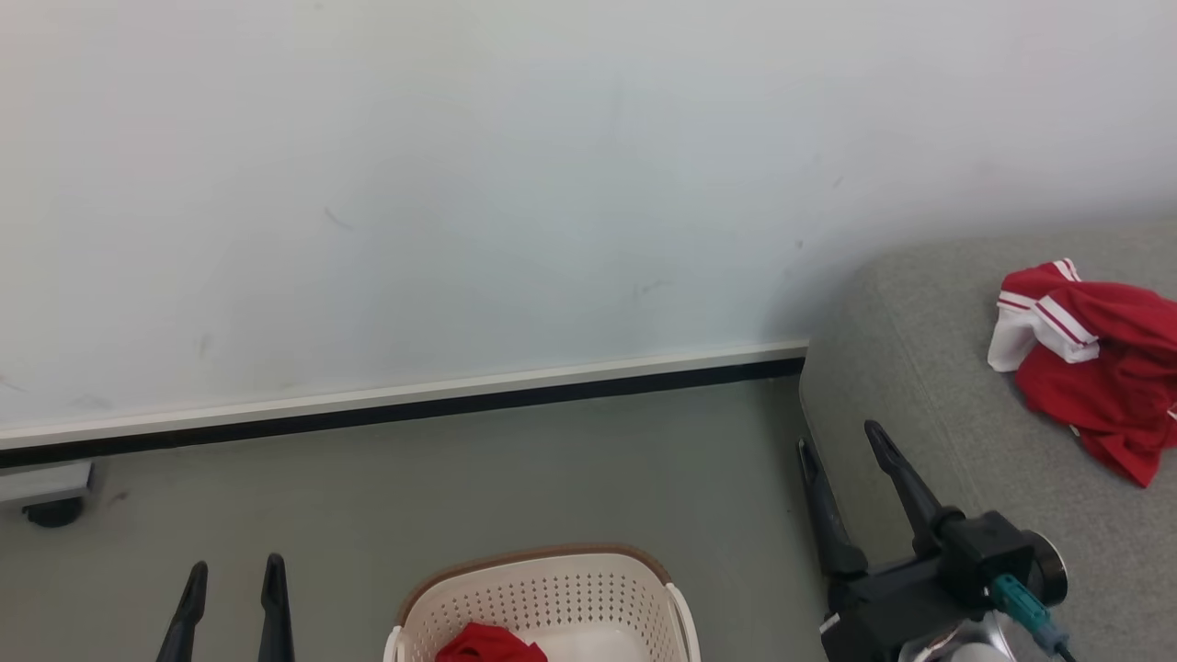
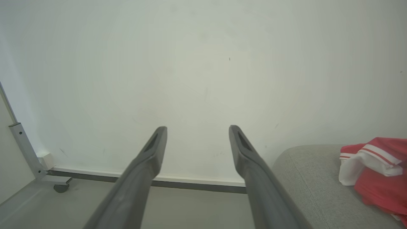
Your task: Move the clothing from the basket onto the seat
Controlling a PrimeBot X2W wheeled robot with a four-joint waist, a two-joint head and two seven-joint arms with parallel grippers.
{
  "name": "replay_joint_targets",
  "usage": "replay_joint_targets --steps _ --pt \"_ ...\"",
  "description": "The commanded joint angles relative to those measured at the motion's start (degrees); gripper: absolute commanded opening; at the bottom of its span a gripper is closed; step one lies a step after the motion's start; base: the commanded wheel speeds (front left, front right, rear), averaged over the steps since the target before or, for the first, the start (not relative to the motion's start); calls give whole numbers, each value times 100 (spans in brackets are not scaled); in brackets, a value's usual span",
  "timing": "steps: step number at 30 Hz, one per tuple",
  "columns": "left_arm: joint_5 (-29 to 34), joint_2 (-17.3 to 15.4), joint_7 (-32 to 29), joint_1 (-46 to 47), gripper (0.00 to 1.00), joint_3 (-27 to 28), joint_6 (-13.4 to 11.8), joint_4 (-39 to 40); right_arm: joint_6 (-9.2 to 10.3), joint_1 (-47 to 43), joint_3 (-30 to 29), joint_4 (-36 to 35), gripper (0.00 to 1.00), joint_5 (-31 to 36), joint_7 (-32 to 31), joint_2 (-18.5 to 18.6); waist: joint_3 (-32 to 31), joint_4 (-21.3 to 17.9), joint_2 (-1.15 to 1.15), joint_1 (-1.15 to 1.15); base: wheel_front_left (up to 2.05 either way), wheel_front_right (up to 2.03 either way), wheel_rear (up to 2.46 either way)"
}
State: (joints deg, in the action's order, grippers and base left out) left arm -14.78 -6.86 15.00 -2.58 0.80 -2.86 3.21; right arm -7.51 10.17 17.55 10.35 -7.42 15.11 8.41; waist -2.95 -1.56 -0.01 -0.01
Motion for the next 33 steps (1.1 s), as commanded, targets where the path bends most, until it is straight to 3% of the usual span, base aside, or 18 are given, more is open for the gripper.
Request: replay_joint_targets --steps 1,6,14,33 --pt "192 54 27 -205 100 72 165 136 4 -229 -16 -192 100 70 1 -19 -151 128 1 1 0 0 0" --pt "403 208 27 -500 100 244 486 246 4 -611 -26 -539 100 162 1 -3 -196 86 1 1 0 0 0" --pt "691 339 28 -828 100 259 666 121 4 -1109 83 -608 100 317 1 10 -283 26 1 1 0 0 0" --pt "903 395 28 -884 100 213 695 8 4 -1318 -89 -640 100 371 1 -5 -333 -15 1 1 0 0 0"
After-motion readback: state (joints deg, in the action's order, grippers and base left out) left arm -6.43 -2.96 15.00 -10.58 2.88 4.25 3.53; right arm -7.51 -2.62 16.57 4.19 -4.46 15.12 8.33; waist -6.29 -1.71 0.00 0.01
